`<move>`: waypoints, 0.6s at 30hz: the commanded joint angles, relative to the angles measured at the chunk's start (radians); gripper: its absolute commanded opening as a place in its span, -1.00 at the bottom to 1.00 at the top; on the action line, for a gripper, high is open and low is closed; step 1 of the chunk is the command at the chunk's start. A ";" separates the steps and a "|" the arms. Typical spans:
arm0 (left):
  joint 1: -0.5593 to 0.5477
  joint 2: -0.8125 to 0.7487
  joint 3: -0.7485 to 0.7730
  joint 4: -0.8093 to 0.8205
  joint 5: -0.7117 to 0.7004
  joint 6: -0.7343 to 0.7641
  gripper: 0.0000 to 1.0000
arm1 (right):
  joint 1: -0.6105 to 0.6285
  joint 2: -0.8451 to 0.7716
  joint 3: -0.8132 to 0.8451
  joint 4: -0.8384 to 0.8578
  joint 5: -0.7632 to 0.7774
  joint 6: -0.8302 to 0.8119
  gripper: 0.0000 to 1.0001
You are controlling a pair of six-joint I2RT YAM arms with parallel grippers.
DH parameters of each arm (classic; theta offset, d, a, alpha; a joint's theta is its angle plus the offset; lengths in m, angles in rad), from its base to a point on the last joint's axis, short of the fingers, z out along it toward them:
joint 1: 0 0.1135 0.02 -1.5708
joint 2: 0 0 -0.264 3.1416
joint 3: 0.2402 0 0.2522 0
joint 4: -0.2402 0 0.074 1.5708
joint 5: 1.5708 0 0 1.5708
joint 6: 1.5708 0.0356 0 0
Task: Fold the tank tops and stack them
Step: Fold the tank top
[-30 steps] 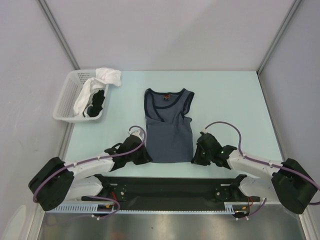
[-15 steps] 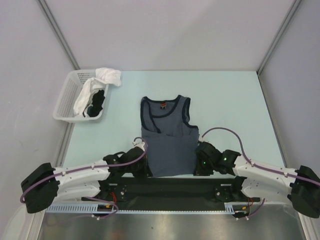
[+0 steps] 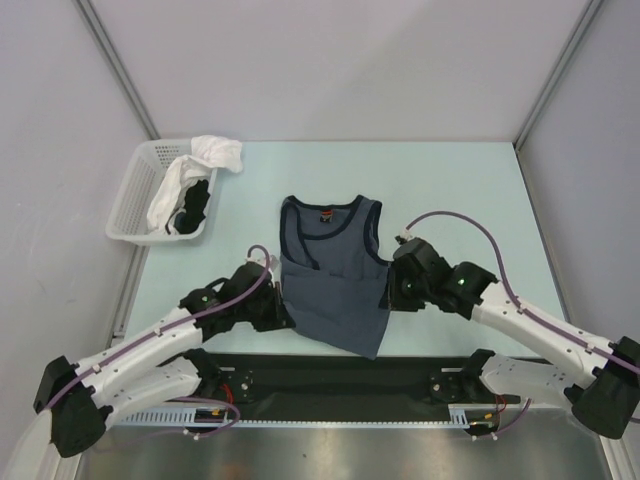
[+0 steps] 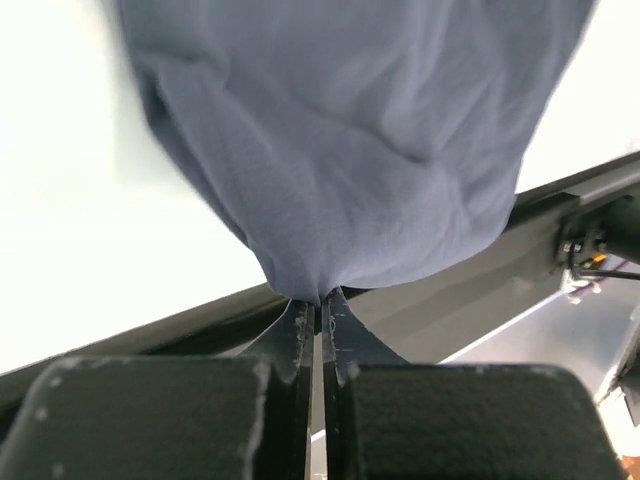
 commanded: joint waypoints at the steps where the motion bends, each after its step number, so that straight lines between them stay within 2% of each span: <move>1: 0.011 0.031 0.018 0.004 0.065 0.053 -0.99 | 0.032 0.025 -0.027 -0.014 -0.053 -0.040 -0.41; 7: 0.005 -0.038 -0.116 0.043 0.079 -0.007 -0.99 | 0.153 -0.063 -0.260 0.120 -0.059 0.156 -0.13; 10: -0.013 -0.073 -0.151 0.044 0.084 -0.030 -0.99 | 0.199 -0.072 -0.308 0.174 -0.039 0.234 0.02; 18: -0.083 -0.023 -0.217 0.131 0.094 -0.076 -1.00 | 0.294 0.022 -0.420 0.375 -0.030 0.346 0.16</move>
